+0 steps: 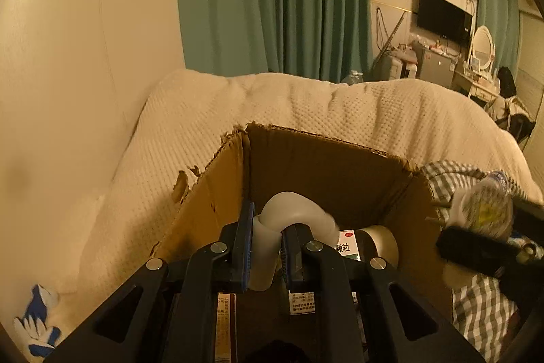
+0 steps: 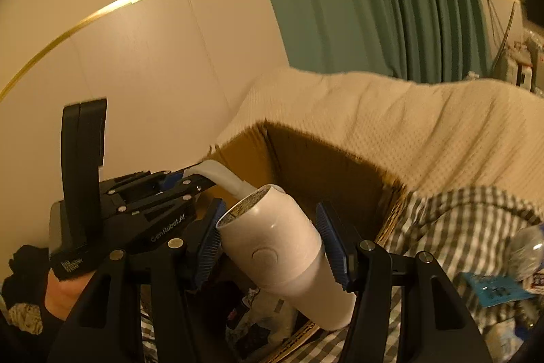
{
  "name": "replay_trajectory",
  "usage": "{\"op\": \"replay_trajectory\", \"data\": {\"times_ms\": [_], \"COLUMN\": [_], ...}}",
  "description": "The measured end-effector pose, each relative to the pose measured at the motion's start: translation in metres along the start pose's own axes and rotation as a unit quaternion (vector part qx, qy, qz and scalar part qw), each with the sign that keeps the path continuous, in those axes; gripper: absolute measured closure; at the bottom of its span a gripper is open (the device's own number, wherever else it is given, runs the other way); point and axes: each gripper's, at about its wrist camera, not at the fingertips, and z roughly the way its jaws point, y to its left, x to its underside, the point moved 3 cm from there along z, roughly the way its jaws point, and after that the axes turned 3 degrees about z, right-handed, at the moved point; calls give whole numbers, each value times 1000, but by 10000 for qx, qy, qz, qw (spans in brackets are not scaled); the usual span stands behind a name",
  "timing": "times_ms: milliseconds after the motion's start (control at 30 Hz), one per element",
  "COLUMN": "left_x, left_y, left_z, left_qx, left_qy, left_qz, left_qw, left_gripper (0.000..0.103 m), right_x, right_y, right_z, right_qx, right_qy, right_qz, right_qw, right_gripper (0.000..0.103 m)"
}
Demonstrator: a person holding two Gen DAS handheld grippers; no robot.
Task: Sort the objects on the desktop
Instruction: 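Open both grippers to drop the tube and hair dryer into the box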
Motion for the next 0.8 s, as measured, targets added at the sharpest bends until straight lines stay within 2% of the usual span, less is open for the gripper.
{"op": "replay_trajectory", "data": {"times_ms": [233,300,433,567,600,700,800], "left_x": [-8,-11,-21,-29,-31,-36,-42], "left_y": [3,2,5,6,5,-2,-12], "left_z": [-10,-19,-36,-62,-68,-90,-112], "left_qx": [-14,-54,-224,-356,-414,-541,-639], "left_qy": [-106,-152,-306,-570,-647,-945,-1278], "left_qz": [-132,-182,-227,-298,-297,-233,-162], "left_qw": [9999,9997,9990,9973,9966,9938,9896], "left_gripper": [86,82,73,42,33,18,10], "right_x": [8,6,-4,-16,-17,-22,-25], "right_y": [5,5,1,3,4,3,-1], "right_z": [1,-4,-19,-41,-48,-74,-98], "right_qx": [-139,-196,-304,-141,-84,144,364], "right_qy": [-6,-118,-370,-659,-732,-1013,-1232], "right_qz": [-83,-16,62,-37,-84,-234,-382], "right_qw": [9999,9997,9988,9977,9972,9945,9910], "right_gripper": [47,35,23,20,15,9,3]}}
